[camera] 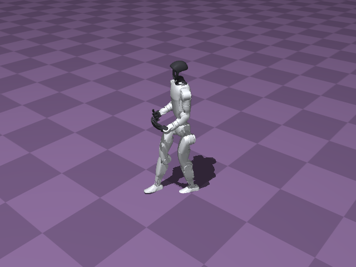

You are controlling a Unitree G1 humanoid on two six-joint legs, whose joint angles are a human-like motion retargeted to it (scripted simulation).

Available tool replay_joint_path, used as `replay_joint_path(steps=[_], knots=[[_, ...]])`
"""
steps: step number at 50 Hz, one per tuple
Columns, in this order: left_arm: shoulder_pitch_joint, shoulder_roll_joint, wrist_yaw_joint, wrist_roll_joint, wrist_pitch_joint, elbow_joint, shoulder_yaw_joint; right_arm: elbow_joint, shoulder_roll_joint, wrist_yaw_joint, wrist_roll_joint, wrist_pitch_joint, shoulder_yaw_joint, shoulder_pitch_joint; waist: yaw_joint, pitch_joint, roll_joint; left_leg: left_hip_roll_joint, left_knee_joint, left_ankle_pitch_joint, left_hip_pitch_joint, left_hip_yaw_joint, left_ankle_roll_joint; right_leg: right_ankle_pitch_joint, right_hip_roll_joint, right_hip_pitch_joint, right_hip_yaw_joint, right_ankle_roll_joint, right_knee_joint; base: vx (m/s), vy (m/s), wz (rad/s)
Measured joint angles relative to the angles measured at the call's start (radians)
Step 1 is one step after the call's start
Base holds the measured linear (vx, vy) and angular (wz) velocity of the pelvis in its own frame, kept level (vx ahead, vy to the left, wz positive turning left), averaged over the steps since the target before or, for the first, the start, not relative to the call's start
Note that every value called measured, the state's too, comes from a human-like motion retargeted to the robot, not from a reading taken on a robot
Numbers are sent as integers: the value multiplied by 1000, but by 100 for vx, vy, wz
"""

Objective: Walk run

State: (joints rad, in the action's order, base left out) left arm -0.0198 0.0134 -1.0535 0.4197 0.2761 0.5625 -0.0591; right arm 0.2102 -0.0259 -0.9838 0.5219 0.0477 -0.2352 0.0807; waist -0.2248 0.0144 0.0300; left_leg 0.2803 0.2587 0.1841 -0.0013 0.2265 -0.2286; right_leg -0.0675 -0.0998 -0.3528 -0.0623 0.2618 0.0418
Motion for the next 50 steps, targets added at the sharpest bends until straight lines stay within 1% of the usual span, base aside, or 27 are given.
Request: replay_joint_path(steps=[2, 3, 4, 5, 6, 7, 8, 10, 12, 13, 15, 18, 19, 20, 22, 24, 25, 28, 30, 33, 35, 40, 42, 45, 47, 48, 50], knots=[[-17, 29, -60, 29, -32, 47, 27, 14, 7, -10, 0, -9, 16, -10, 40, 10, 20, 34, 64, -2, -7, -2, -11, -70, -30, 7, -3, -12, 46, 49, -19, 107], [-12, 42, -67, 34, -29, 53, 32, 16, 5, -8, 5, -9, 20, -10, 47, 20, 25, 67, 68, -29, -1, 1, -28, -106, -78, 12, -25, -49, 68, 60, 10, 149], [1, 50, -67, 30, -15, 51, 41, 19, 3, -10, 5, -9, 19, -8, 51, 32, 30, 78, 80, -57, 6, -3, -33, -93, -94, 22, -14, -71, 80, 65, 4, 164], [19, 53, -65, 23, 5, 45, 51, 23, -1, -13, 3, -9, 17, -4, 52, 45, 34, 80, 96, -85, 14, -9, -33, -57, -94, 35, 13, -87, 86, 67, -28, 141], [40, 55, -67, 10, 25, 42, 60, 33, -4, -23, -9, -10, 16, -5, 64, 51, 29, 77, 132, -141, 7, -23, -22, -27, -98, 50, 69, -117, 106, 62, -43, 133], [57, 58, -69, -3, 42, 41, 68, 45, -8, -33, -20, -11, 20, -9, 73, 54, 22, 71, 175, -199, -8, -34, -2, 0, -96, 64, 94, -140, 123, 44, -40, 149], [69, 67, -73, -15, 50, 46, 73, 60, -14, -43, -32, -16, 36, -21, 75, 51, 12, 58, 232, -260, -42, -38, 33, 22, -85, 77, 61, -150, 138, 31, -30, 181], [92, 89, -57, -22, 62, 63, 82, 95, -24, -51, -46, -24, 48, -37, 62, 61, -5, -6, 311, -346, -105, -108, 130, 53, -69, 99, 66, -185, 151, 33, -30, 208], [106, 93, -16, -7, 86, 51, 75, 117, -34, -46, -46, -12, 41, -49, 22, 74, -14, -65, 341, -383, -139, -190, 198, 66, -89, 129, 196, -218, 131, 25, -30, 231], [110, 88, -5, -4, 98, 36, 70, 123, -38, -45, -46, -1, 40, -56, 7, 75, -13, -75, 358, -390, -154, -220, 205, 71, -96, 147, 245, -232, 117, 18, -35, 223], [113, 71, 7, -12, 112, 7, 73, 136, -41, -53, -54, 22, 40, -66, 5, 80, 2, -88, 392, -333, -191, -285, 204, 84, -106, 174, 289, -245, 96, 11, -34, 183], [100, 49, -10, -35, 112, -15, 90, 157, -38, -12, -68, 41, 51, -77, 62, 79, 12, -166, 352, -281, -228, -429, 242, 101, -106, 194, 372, -260, 81, -1, -24, 128], [93, 46, -13, -40, 113, -20, 89, 161, -38, 5, -66, 47, 57, -82, 82, 75, 12, -186, 322, -268, -235, -467, 246, 108, -102, 201, 397, -267, 78, -4, -22, 124], [88, 43, -12, -44, 116, -25, 87, 163, -39, 20, -63, 53, 65, -86, 98, 71, 11, -205, 289, -253, -239, -504, 245, 116, -96, 208, 418, -274, 75, 2, -18, 143], [85, 44, -4, -47, 121, -30, 83, 169, -36, 41, -62, 55, 84, -88, 110, 67, -4, -210, 226, -210, -255, -492, 241, 134, -76, 228, 458, -285, 73, 7, -12, 167], [88, 52, 3, -49, 121, -33, 83, 172, -33, 65, -59, 60, 106, -88, 109, 66, -20, -237, 172, -180, -271, -532, 208, 155, -66, 254, 534, -288, 70, 10, -8, 187], [93, 58, 6, -50, 121, -35, 85, 172, -32, 76, -57, 64, 115, -85, 110, 68, -24, -256, 142, -169, -273, -579, 193, 164, -63, 267, 573, -290, 66, 11, -5, 182], [107, 81, 10, -42, 104, -33, 92, 167, -29, 113, -58, 80, 150, -74, 122, 77, -23, -309, 69, -126, -254, -810, 140, 185, -63, 303, 681, -284, 50, 12, 0, 175], [117, 96, 11, -34, 88, -30, 100, 162, -28, 130, -64, 87, 174, -65, 131, 86, -21, -324, 31, -107, -233, -956, 120, 198, -59, 328, 751, -276, 36, 10, 2, 167], [138, 111, 15, -30, 68, -35, 122, 151, -31, 131, -85, 87, 201, -53, 154, 93, -20, -317, -5, -144, -208, -1057, 141, 217, -40, 369, 842, -259, 18, 14, 6, 145], [153, 117, 19, -29, 59, -43, 137, 141, -40, 123, -108, 89, 217, -44, 165, 100, -21, -294, -42, -115, -190, -1075, 154, 229, -26, 396, 901, -245, 9, 20, 9, 132], [197, 128, 41, -30, 48, -63, 187, 121, -61, 25, -170, 71, 237, 2, 209, 117, -15, -209, -144, -34, -148, -961, 111, 242, 3, 456, 994, -211, 4, 30, 16, 90], [213, 132, 56, -26, 46, -65, 214, 121, -67, -34, -183, 52, 236, 23, 231, 120, -10, -194, -173, -46, -134, -938, 101, 211, -6, 477, 1015, -188, 29, 31, 20, 55], [223, 128, 87, -19, 46, -66, 241, 112, -71, -101, -185, 41, 215, 50, 233, 122, -26, -176, -211, -46, -113, -871, 82, 114, -25, 498, 1060, -156, 108, 31, 23, 96], [222, 118, 103, -13, 46, -69, 242, 99, -76, -128, -177, 44, 194, 68, 215, 125, -54, -179, -227, -44, -107, -795, 65, 25, -38, 499, 1075, -170, 202, 26, 18, 163], [218, 110, 109, -8, 45, -70, 239, 90, -80, -143, -175, 44, 184, 79, 202, 126, -71, -183, -231, -42, -103, -751, 55, -9, -45, 486, 1053, -193, 264, 31, 20, 183], [205, 91, 114, 3, 40, -64, 240, 72, -85, -158, -185, 54, 165, 104, 184, 125, -103, -195, -233, -41, -93, -671, 42, -74, -67, 439, 968, -268, 407, 33, 20, 176]])
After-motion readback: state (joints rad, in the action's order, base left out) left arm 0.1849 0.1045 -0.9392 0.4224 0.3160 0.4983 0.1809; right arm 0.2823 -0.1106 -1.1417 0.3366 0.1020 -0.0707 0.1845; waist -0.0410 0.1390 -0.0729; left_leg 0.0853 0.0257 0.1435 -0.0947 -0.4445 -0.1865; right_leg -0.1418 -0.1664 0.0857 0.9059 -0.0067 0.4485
